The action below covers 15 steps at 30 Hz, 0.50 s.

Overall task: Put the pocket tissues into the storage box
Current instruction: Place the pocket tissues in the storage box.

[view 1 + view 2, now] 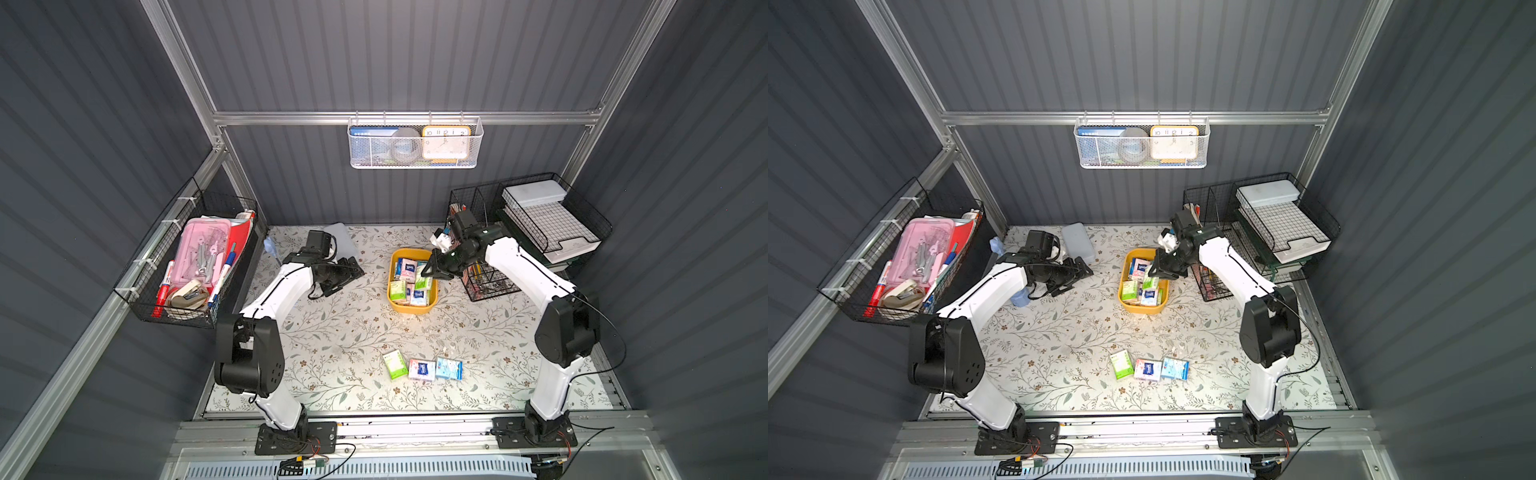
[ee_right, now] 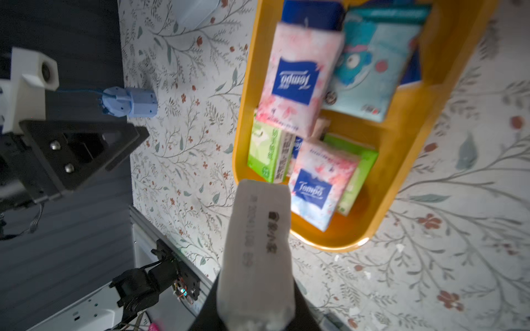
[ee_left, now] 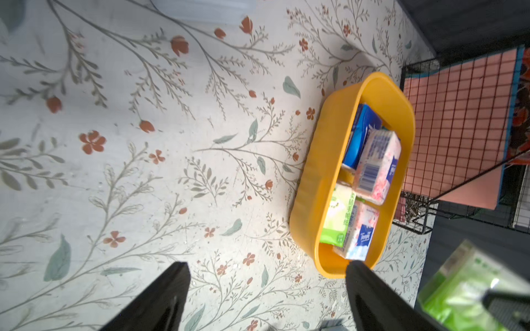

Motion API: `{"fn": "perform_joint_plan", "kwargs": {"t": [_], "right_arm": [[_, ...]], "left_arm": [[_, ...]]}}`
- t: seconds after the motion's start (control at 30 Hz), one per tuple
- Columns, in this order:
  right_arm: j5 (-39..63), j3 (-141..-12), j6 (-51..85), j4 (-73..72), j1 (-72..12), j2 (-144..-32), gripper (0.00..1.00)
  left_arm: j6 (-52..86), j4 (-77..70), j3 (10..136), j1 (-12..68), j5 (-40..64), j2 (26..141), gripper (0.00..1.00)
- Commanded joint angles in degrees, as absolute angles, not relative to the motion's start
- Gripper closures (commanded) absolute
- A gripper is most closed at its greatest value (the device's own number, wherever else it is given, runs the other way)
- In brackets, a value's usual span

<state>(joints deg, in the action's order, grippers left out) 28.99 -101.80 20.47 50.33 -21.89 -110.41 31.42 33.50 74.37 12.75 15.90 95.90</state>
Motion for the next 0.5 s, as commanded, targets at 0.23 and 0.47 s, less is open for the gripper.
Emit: {"fn": "perform_joint_plan", "kwargs": {"t": [0.23,0.47], "right_arm": [[18.7,-117.07,14.31,58.55,-21.01,-123.16,0.83],[17.87,-121.96,13.27,60.25,-21.01,-127.76,0.82]], "left_arm": [[33.51,31.85,70.58,15.47,16.54,92.47,0.1],[33.49,32.17,70.26,15.55,16.46,91.85,0.1]]}}
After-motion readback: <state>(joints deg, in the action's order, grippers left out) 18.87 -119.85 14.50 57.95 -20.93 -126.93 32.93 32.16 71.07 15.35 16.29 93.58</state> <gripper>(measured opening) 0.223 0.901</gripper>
